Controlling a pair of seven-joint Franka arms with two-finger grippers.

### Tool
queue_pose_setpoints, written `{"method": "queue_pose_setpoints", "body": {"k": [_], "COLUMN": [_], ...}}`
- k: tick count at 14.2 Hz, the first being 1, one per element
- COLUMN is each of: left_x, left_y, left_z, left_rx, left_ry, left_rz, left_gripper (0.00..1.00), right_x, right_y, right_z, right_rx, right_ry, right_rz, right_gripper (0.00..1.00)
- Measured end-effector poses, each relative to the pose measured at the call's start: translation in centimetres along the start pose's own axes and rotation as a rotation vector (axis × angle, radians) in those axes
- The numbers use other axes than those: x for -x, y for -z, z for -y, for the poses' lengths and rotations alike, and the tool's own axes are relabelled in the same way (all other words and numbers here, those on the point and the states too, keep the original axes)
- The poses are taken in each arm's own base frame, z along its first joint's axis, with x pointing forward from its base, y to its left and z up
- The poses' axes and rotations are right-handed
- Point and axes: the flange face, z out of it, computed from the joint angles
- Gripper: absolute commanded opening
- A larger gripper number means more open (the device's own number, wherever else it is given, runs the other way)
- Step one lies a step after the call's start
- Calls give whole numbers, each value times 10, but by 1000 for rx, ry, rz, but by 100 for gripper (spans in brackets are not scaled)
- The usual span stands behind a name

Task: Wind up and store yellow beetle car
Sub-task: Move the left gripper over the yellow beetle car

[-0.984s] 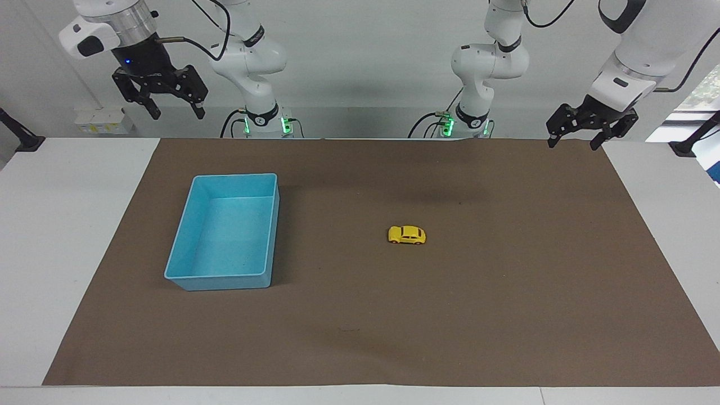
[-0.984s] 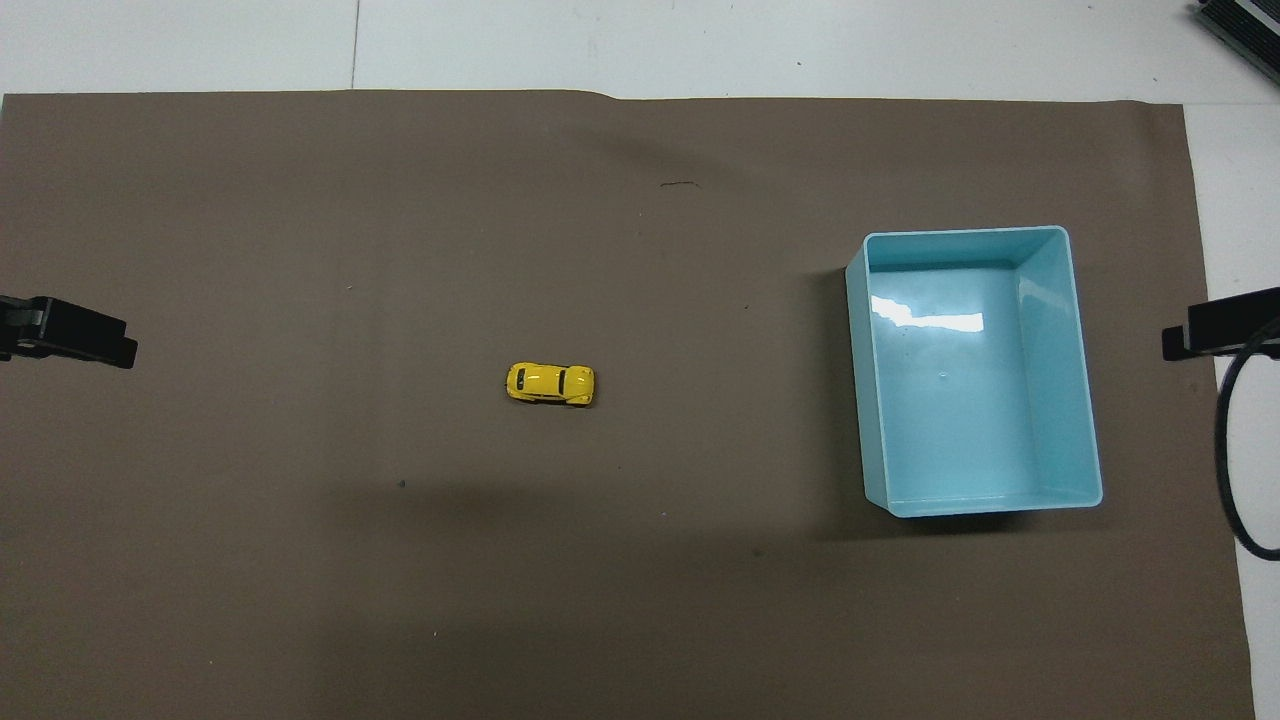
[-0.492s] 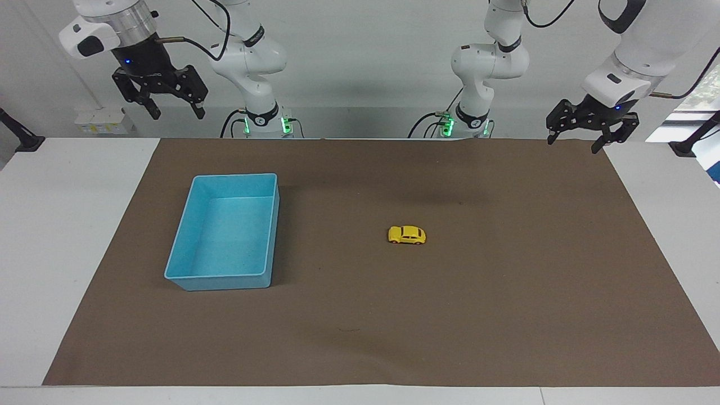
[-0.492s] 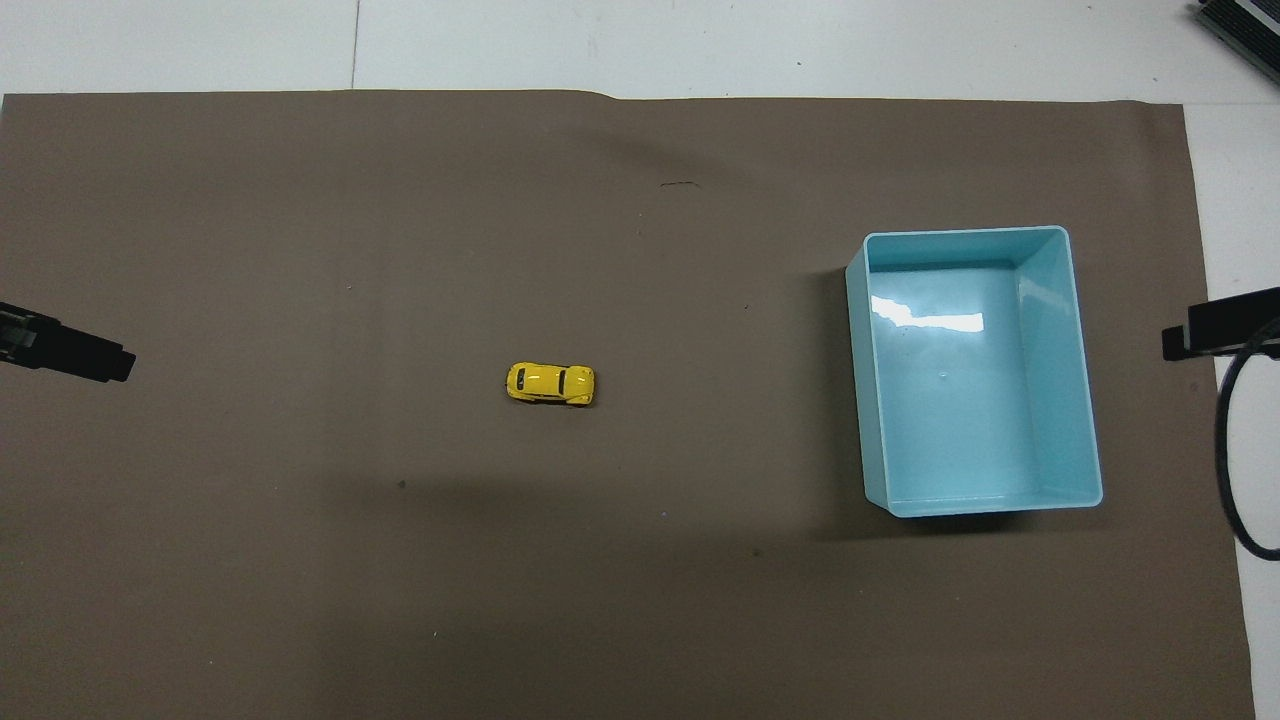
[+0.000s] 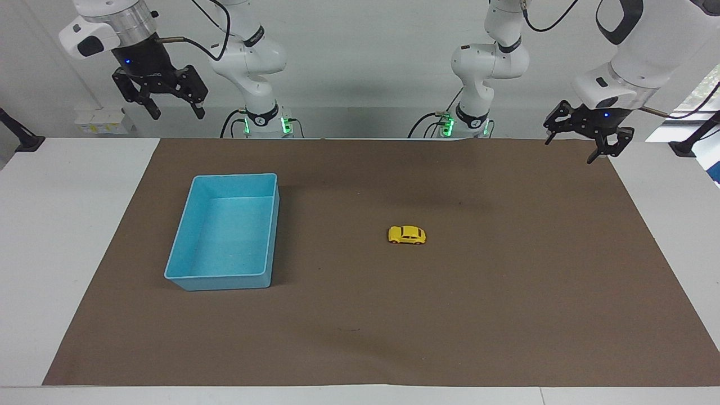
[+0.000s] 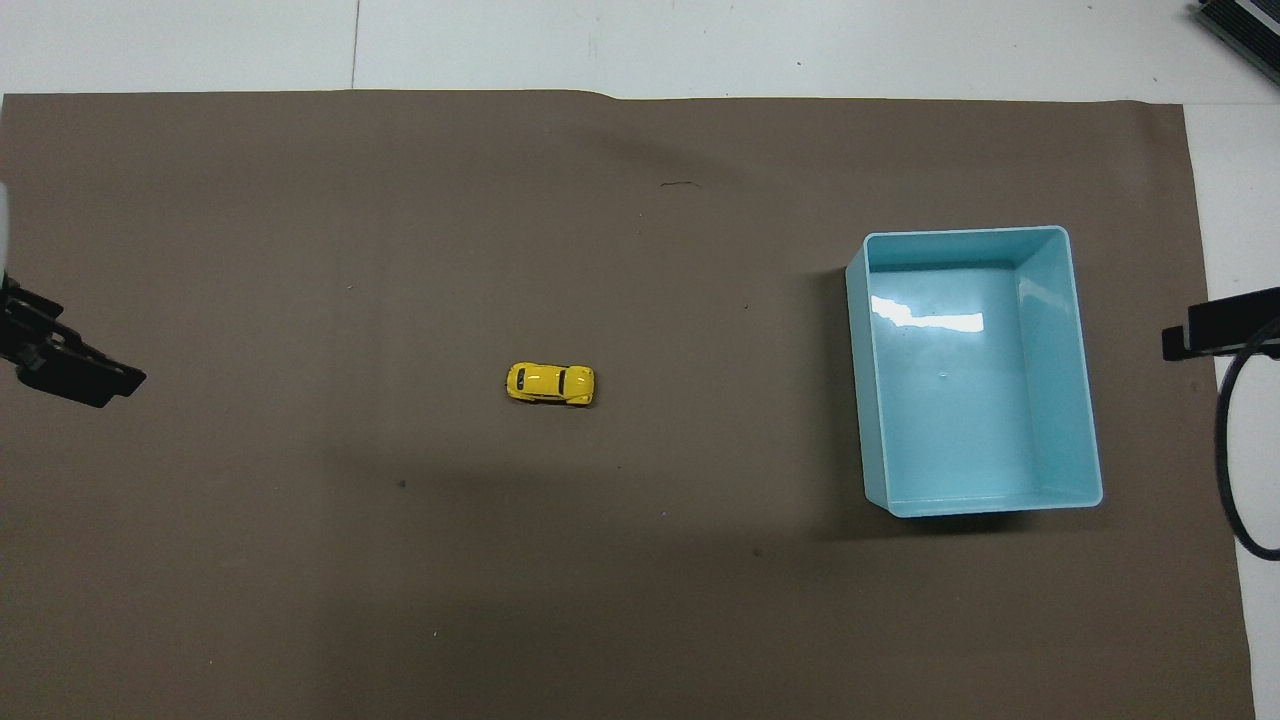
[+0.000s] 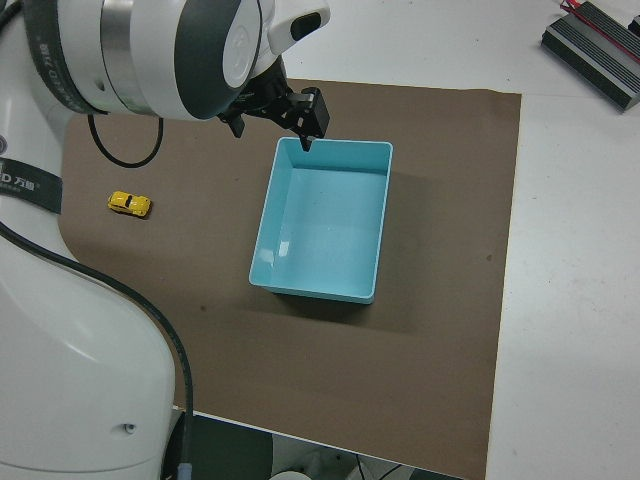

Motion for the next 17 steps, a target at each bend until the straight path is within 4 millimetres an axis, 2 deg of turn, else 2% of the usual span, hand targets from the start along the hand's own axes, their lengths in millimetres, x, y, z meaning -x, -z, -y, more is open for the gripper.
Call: {"method": "queue_pose_setpoints", "body": {"k": [4, 8, 14, 17], "left_x": [-26, -56, -95, -125], "left_y": [-18, -37, -90, -127], "left_z": [3, -2, -8, -31], "left_rx": [-22, -39, 23, 40], "left_ry": [-222, -440, -668, -731], "left_rz": [-21, -69, -175, -160], "left_gripper": [100, 100, 100, 100], "right_x": [0, 0, 0, 0], "right_y": [0, 0, 0, 0], "right_z": [0, 0, 0, 0], "right_rx": [0, 0, 0, 0], "right_ry": [0, 0, 0, 0], "right_rz": [0, 0, 0, 0], "right_gripper": [100, 100, 100, 100]}}
